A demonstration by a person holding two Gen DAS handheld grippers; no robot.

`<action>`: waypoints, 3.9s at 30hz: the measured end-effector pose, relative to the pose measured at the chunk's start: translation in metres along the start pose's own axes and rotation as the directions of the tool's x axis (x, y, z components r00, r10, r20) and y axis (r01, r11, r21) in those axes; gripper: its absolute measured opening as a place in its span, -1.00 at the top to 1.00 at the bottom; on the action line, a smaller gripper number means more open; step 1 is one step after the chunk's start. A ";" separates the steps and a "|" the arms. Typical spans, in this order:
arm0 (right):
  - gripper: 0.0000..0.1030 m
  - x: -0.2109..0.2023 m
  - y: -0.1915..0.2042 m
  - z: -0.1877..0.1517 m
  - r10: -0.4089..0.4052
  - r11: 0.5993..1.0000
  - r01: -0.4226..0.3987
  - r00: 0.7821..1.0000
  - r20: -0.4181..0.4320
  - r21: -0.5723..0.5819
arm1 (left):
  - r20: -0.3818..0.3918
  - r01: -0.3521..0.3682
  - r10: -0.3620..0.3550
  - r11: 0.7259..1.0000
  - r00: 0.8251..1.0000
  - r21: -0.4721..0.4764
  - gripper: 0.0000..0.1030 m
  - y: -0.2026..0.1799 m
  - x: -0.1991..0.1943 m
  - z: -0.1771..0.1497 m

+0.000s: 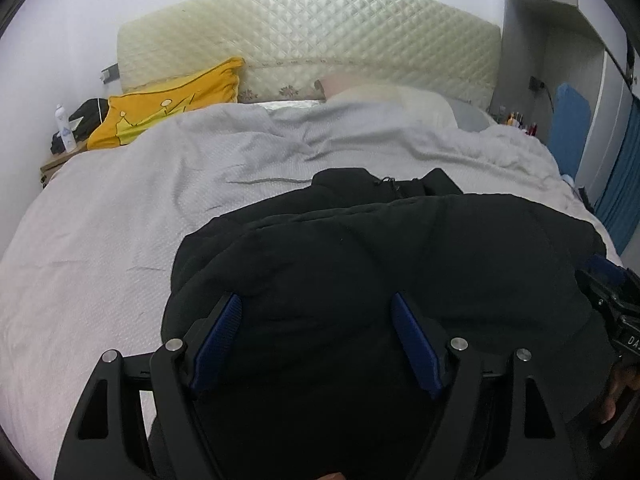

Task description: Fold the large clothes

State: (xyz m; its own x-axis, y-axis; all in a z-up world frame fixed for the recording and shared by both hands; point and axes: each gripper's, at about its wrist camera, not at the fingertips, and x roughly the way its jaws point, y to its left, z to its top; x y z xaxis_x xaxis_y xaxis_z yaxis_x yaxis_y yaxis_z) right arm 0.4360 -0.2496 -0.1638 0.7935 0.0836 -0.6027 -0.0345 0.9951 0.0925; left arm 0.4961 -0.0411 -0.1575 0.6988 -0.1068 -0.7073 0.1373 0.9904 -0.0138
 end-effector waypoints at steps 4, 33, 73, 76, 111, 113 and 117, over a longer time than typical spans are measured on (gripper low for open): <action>-0.76 0.013 0.002 -0.005 -0.022 1.000 0.022 1.000 -0.004 -0.020 | -0.002 0.005 -0.005 1.000 1.000 0.002 -0.53 -0.001 0.015 -0.001; -0.80 -0.070 0.013 0.045 -0.012 1.000 0.013 0.999 0.039 -0.011 | 0.047 -0.004 0.007 0.998 0.999 -0.063 -0.59 -0.018 -0.080 0.035; -0.85 -0.335 0.038 -0.077 -0.079 0.996 0.077 0.996 0.044 0.048 | 0.080 0.051 -0.045 0.996 0.996 -0.067 -0.60 0.002 -0.337 -0.127; -0.85 -0.324 0.031 -0.096 -0.081 0.995 0.081 0.997 0.011 0.051 | 0.038 0.048 -0.045 0.997 0.998 -0.066 -0.59 0.008 -0.318 -0.144; -0.85 -0.211 -0.137 -0.202 0.040 0.776 0.238 0.905 -0.423 0.583 | -0.494 0.032 -0.308 0.871 0.813 -0.490 -0.59 0.110 -0.139 -0.228; -0.85 -0.206 -0.144 -0.211 0.064 0.736 0.262 0.891 -0.450 0.624 | -0.489 0.022 -0.321 0.852 0.811 -0.523 -0.59 0.116 -0.135 -0.231; -0.88 -0.197 -0.153 -0.232 0.176 0.646 0.237 0.879 -0.444 0.726 | -0.462 0.013 -0.369 0.793 0.806 -0.610 -0.59 0.129 -0.129 -0.241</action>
State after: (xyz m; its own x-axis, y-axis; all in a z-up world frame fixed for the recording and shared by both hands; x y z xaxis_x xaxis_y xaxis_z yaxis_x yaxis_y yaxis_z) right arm 0.1442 -0.4061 -0.2428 0.4217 0.2721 -0.8649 0.6069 0.6240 0.4922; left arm 0.2546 0.1218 -0.2379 0.1883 -0.4113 -0.8918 -0.3098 0.8369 -0.4514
